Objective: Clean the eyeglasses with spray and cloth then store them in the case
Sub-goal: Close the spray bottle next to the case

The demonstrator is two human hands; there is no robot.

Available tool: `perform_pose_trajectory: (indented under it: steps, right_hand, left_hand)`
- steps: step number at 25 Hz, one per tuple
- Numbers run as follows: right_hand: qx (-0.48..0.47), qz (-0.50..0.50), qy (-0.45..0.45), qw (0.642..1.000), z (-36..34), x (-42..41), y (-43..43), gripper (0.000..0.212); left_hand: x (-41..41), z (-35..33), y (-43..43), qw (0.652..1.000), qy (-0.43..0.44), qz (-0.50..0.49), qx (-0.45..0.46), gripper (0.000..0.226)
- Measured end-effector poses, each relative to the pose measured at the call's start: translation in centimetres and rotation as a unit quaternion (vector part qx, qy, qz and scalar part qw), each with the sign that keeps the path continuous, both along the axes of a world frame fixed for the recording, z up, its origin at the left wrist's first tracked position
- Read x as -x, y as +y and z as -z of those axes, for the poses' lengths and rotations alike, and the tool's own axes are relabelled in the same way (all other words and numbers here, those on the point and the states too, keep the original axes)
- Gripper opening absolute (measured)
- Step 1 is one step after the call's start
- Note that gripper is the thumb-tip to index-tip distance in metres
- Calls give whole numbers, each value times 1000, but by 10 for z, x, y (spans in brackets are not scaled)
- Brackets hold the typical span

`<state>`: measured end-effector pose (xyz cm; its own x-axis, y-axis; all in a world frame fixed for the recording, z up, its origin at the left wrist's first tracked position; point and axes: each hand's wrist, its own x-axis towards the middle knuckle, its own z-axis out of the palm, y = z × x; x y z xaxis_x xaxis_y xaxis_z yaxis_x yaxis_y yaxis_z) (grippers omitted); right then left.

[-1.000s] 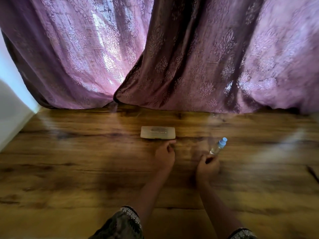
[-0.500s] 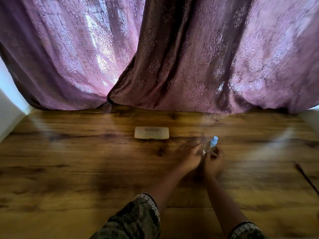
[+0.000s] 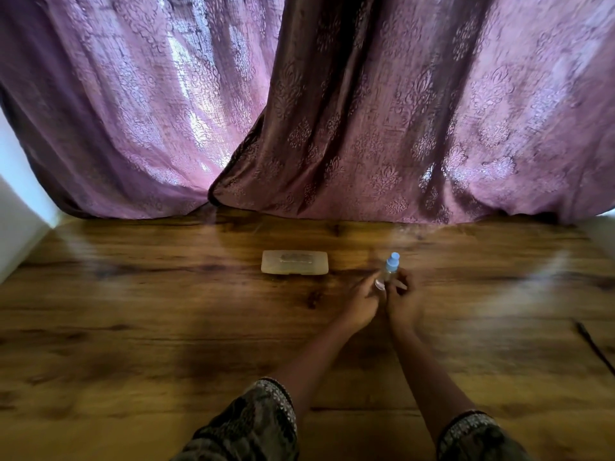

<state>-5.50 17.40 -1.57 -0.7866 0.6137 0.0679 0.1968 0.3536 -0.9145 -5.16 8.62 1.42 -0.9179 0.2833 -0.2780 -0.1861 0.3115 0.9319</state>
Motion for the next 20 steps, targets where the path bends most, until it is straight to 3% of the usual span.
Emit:
perform_pose_trajectory:
  steps: [4, 13, 20]
  right_hand:
    - [7, -34, -32, 999, -9, 19, -16, 34]
    - [6, -93, -74, 993, -14, 46, -42, 34]
    - [11, -74, -100, 992, -11, 47, -50, 32]
  left_hand:
    - [11, -1, -20, 996, 20, -16, 83, 58]
    - [22, -6, -49, 996, 10, -44, 78, 60]
    - [25, 1, -55, 996, 1, -35, 77, 62]
